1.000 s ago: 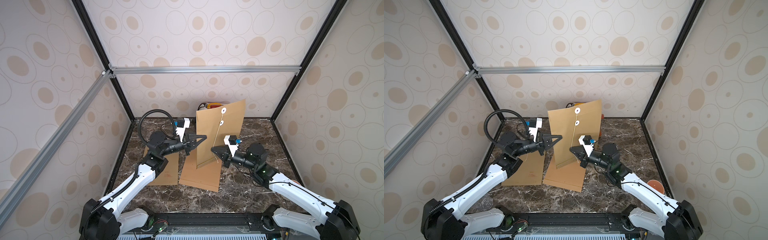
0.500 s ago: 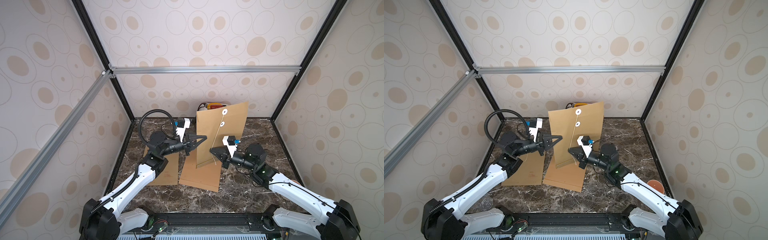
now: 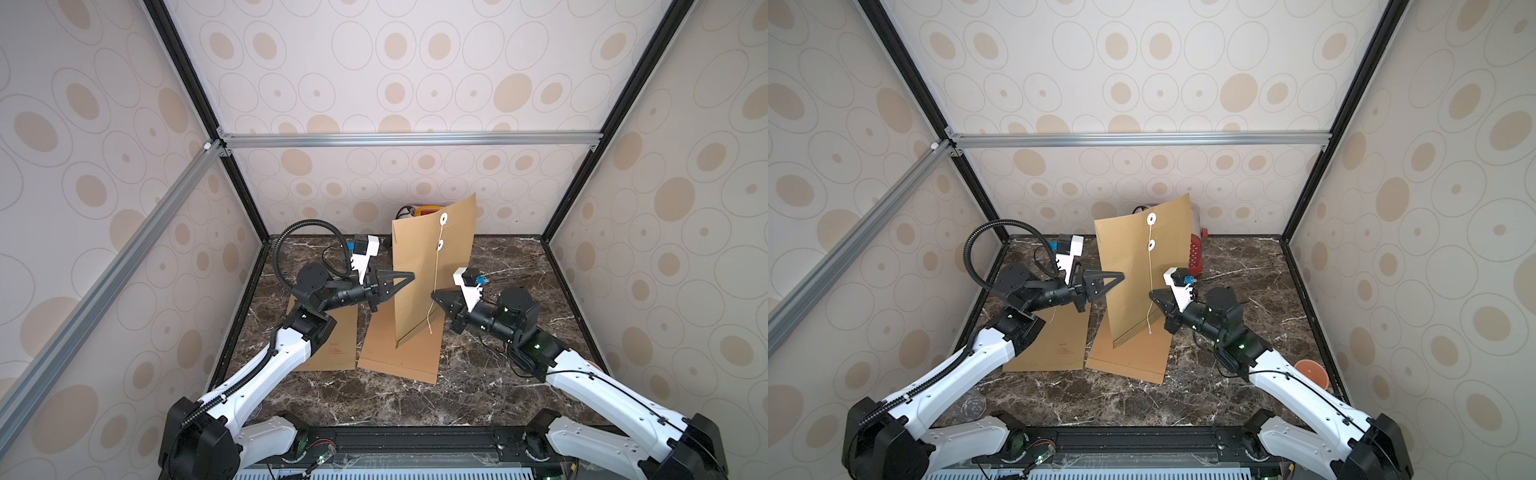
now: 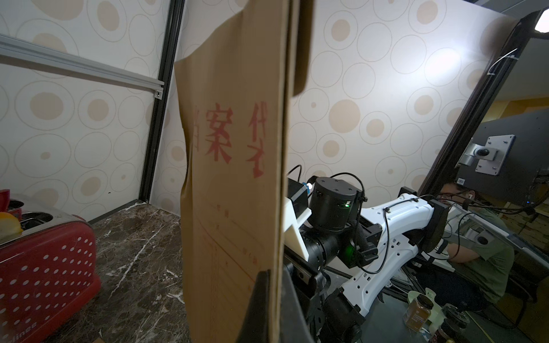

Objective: Close the mouth of the file bag
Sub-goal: Close the file bag.

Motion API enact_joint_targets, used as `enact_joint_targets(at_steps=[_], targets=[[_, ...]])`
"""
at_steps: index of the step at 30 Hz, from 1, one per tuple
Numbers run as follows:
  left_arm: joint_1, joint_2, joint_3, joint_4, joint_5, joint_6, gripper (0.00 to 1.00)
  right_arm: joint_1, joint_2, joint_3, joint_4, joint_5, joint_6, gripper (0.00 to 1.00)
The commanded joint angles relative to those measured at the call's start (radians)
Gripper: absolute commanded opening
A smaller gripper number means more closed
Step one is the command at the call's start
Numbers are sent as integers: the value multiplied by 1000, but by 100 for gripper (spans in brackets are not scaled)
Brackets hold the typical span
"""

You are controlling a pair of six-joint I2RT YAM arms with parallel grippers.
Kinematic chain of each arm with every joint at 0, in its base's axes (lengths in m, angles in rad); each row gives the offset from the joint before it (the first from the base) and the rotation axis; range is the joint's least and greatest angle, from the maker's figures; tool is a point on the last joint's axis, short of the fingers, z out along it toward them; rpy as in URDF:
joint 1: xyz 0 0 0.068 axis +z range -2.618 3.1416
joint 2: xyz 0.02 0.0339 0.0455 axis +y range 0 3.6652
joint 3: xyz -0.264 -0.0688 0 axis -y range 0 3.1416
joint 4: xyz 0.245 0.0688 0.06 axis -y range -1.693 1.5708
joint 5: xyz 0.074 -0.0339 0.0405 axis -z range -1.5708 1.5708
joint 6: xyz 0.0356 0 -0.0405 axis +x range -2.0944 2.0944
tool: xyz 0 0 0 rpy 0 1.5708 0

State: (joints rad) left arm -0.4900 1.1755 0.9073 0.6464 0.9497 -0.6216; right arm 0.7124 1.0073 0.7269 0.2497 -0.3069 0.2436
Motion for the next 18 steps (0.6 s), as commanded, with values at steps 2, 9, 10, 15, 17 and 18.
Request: enact_joint_targets(at_steps=[2, 9, 10, 15, 17, 18], targets=[[0, -14, 31, 85, 16, -8, 0, -20, -35, 25, -100, 9, 6, 0], [-6, -29, 63, -99, 9, 119, 0, -55, -112, 99, -318, 104, -42, 0], [-8, -29, 69, -117, 9, 130, 0, -77, -118, 114, -357, 98, -45, 0], [-19, -29, 80, -147, 16, 140, 0, -196, -139, 173, -470, 5, -35, 0], [-22, -28, 85, -155, 20, 142, 0, -233, -137, 206, -512, -26, -45, 0], [-21, -28, 87, -161, 22, 144, 0, -246, -133, 223, -533, -33, -53, 0]])
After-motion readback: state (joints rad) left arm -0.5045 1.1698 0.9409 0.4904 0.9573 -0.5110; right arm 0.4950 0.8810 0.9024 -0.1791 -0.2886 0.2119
